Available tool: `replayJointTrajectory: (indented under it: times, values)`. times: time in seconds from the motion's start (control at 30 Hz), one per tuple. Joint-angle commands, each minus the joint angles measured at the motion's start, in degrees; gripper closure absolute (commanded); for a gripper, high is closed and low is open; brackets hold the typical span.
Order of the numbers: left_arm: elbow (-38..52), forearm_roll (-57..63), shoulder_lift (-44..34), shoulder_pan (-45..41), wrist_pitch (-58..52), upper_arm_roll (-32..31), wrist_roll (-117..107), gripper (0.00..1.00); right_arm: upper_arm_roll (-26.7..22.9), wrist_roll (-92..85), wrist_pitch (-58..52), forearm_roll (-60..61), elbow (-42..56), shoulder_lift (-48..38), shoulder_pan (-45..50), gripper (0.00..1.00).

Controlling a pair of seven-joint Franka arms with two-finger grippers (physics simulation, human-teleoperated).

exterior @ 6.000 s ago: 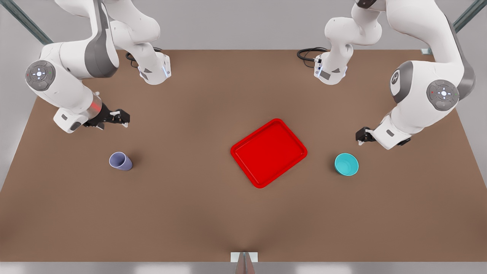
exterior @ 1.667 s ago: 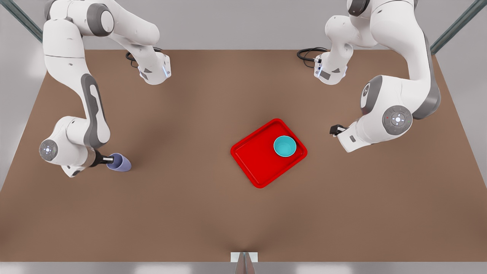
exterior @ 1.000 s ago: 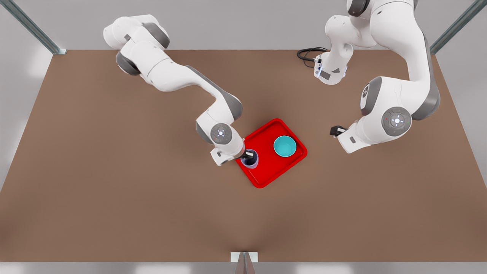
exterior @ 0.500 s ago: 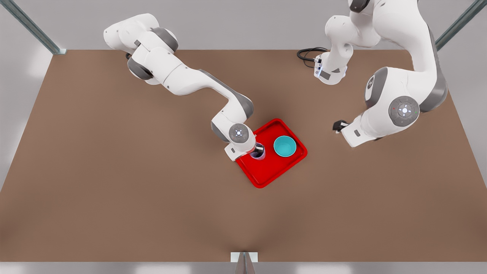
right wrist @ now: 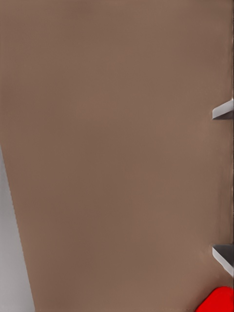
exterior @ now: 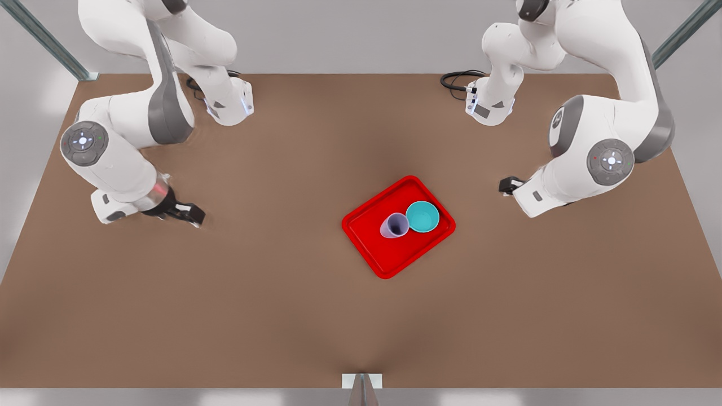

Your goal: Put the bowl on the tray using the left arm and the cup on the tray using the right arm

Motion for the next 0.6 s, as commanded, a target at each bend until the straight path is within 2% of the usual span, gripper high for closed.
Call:
replayJointTrajectory:
  times: [0.0,0.03,0.1,0.13,0.27,0.37,0.57]
  values:
    - [0.09,-0.95,0.05,-0.23,0.20,0.00,-0.01,0.00,-0.06,-2.84,-1.22,0.14,0.07,-0.83,-0.84,0.00]
    - [0.79,-0.86,0.84,-0.14,0.29,0.09,0.08,0.00,-0.14,-6.18,-3.33,0.40,0.34,-2.06,-3.13,0.00]
    - [2.47,-0.95,1.89,-0.05,0.29,0.09,-0.01,0.00,-3.31,-7.68,-7.82,0.84,-0.89,-7.07,-2.34,0.00]
    - [2.47,-0.86,1.81,-0.05,0.20,0.09,-0.01,0.00,-8.66,-7.68,-7.12,1.10,-3.70,-9.18,2.66,0.00]
    - [2.38,-0.77,1.72,-0.05,0.03,0.09,-0.01,0.00,-8.76,-7.77,-5.01,3.83,-4.06,-8.22,5.39,0.00]
    - [2.38,-0.86,1.98,-0.05,0.20,0.18,-0.01,0.00,-8.76,-7.86,-5.27,3.83,-0.19,-1.54,6.10,0.00]
    - [2.38,-0.77,2.68,-0.05,0.20,0.18,-0.01,0.00,-8.85,-7.77,-5.18,3.65,3.68,2.24,5.92,0.00]
